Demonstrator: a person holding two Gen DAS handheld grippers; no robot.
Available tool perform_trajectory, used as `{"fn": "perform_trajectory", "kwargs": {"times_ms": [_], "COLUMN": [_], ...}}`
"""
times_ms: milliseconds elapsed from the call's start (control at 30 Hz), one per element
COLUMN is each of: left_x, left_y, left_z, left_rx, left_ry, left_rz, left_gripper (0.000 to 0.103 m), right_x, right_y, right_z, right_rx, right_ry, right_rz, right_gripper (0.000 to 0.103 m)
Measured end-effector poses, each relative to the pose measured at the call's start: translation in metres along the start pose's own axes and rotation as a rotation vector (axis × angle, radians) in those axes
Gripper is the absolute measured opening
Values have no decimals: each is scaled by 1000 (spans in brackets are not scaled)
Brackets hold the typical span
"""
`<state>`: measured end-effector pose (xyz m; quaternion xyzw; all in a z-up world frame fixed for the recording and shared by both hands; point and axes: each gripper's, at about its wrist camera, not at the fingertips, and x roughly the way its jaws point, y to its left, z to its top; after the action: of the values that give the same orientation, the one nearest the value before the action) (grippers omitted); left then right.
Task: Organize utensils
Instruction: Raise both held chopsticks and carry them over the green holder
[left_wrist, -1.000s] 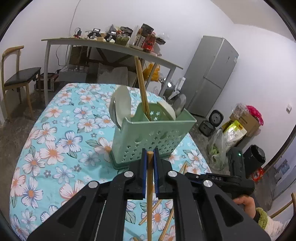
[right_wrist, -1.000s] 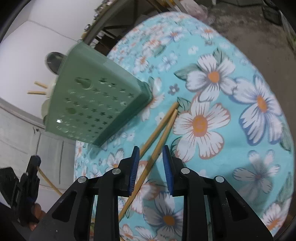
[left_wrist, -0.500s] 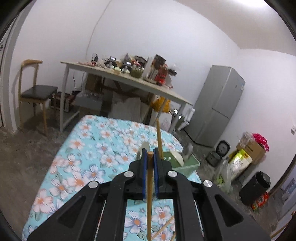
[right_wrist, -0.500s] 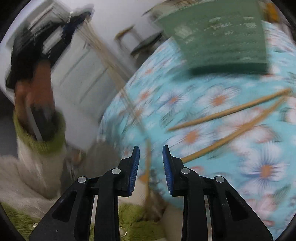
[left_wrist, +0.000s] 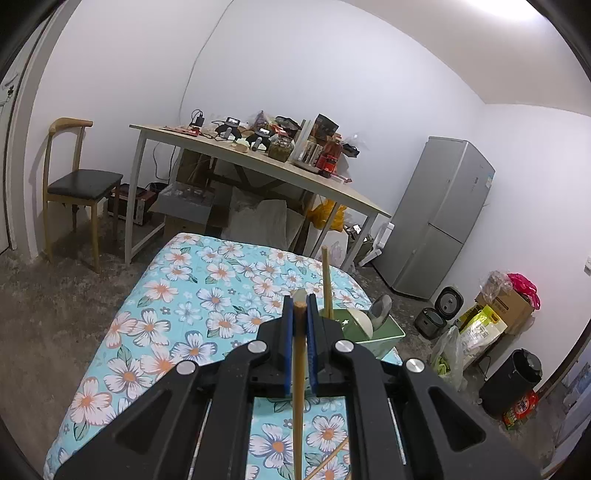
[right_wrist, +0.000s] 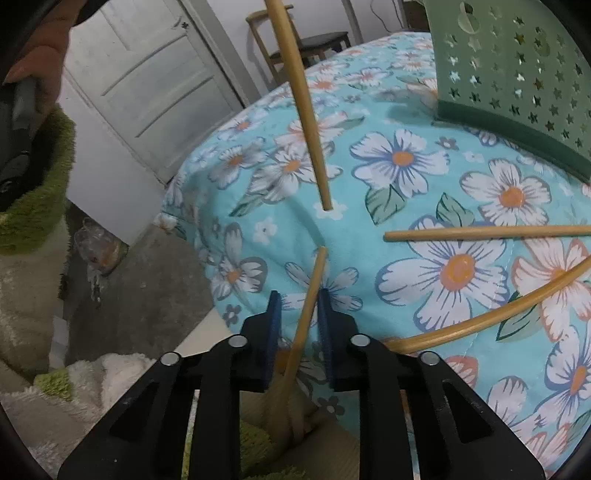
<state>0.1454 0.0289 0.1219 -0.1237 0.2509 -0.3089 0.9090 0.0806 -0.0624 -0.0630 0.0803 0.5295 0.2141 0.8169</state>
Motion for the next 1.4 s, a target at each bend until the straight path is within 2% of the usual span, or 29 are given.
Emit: {"fn": "perform_trajectory", "kwargs": {"times_ms": [67,167,367,567,733,933,1133,1267,1400], "left_x": [0,1,-2,-12,-15,-22,-23,-11,13], "left_y": [1,1,2,-1,-9,-32,-61,-74,-83], "left_z": [-1,-2,-1,10,27,55,84,94,91], "left_rx": [-1,-1,-7,-1,2,35,79,104,161], "left_ry": [1,3,-7,-59,-96,-171,-293,-347,-382], "left_rz": [1,4,5,-1,-27,-77,-87,-72,-7], "left_gripper": [6,6,6,6,6,6,6,6,6], "right_x": [5,5,-27,-65,-102,-148,-187,-197,-208], "right_y": [0,-6,-25,-43,-61,-74,-91,-101,-106], "right_z": [0,-1,1,0,5,9,5,1,-3], "right_rx": [17,58,117,173,241,273,324,351,358], "right_ry": [-2,-16,-83,-171,-271,-409,-515,-535,-546], "right_rz": [-12,22,92,71,98,97,104,112,101], "right_gripper": [8,6,4,4,4,4,4,4,4]}}
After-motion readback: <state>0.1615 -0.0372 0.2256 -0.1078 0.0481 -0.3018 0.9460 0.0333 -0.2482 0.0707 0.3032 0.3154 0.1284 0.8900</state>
